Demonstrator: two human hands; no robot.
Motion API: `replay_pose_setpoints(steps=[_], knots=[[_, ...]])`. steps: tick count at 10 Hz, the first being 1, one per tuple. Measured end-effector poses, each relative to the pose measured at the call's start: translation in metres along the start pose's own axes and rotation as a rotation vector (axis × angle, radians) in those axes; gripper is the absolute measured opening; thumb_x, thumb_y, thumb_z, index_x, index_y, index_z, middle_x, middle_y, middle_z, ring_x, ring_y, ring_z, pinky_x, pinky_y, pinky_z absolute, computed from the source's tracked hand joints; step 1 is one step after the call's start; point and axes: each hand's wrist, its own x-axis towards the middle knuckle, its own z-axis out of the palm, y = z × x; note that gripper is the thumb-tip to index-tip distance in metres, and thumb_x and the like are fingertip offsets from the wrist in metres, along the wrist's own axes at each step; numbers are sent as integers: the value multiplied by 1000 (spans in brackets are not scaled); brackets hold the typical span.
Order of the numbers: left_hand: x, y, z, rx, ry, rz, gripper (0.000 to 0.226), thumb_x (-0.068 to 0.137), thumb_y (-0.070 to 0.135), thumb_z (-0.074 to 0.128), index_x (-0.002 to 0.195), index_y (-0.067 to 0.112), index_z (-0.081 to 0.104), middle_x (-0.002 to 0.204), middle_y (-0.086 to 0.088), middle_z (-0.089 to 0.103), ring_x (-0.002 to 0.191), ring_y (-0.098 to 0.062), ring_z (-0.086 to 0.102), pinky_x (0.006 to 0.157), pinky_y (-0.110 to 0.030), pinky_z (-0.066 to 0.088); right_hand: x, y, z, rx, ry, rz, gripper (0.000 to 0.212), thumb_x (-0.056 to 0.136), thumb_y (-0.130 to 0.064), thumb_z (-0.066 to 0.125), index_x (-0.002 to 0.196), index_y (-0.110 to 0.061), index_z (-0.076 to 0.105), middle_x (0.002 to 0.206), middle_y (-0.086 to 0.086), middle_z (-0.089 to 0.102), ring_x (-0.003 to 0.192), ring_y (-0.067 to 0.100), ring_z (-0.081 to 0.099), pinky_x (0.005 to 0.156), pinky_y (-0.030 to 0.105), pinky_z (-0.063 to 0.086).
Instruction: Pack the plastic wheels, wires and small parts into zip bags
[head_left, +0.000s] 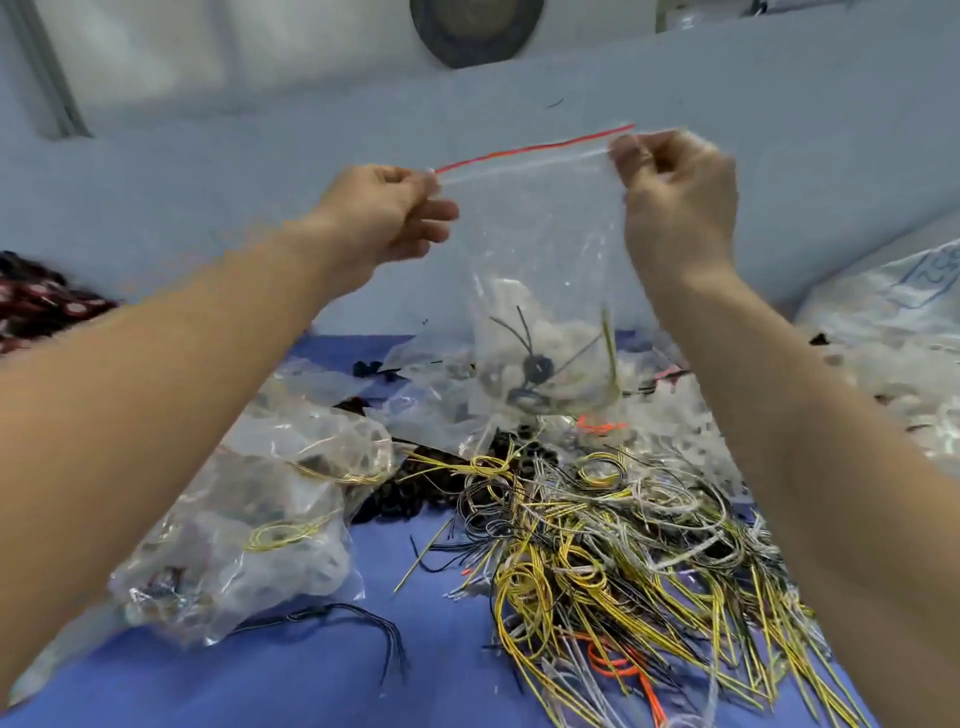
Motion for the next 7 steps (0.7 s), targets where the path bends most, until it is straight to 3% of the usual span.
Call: replay_pose_setpoints(steps=[1,2,4,5,6,7], knots=[[17,2,-51,-158,121,14,15,102,23,48,88,22,54,70,10,72,61,-2,67,54,-16,51,-12,-24,54,-59,-24,-161,17,96,-32,59,94,-20,70,96,1,62,80,11,51,71,28,36],[14,-33,-103,-217,220,-59,19,103,21,47,86,23,55,67,13,70,63,-1,69,58,-16,53,-61,-23,110,-89,-172,-251,20,98,-31,57,98,-16,70,101,1,58,83,21,59,73,33,41],[-50,-170,-180,25,352,-412,15,103,16,44,100,11,58,90,-5,63,52,-3,67,47,-13,52,-183,36,192,-433,-624,-233,30,104,-29,43,110,-13,67,113,5,56,101,28,56,85,39,36],[-74,-195,-191,32,396,-482,14,101,18,50,97,8,59,92,-7,63,67,-14,67,45,-15,52,-218,59,197,-445,-740,-207,29,103,-31,44,112,-14,66,116,3,55,104,28,55,83,38,36],[-73,-190,-190,69,413,-516,13,100,19,53,100,8,60,97,-9,61,76,-19,59,47,-19,55,-220,56,183,-364,-819,-171,33,102,-35,47,129,-21,58,130,1,52,112,26,55,90,39,36],[-72,-166,-162,391,501,-402,21,99,18,51,115,6,57,108,-12,58,87,-28,56,71,-32,54,-201,48,136,-215,-745,-47,37,101,-36,48,137,-26,51,129,-2,51,108,20,58,96,43,42]])
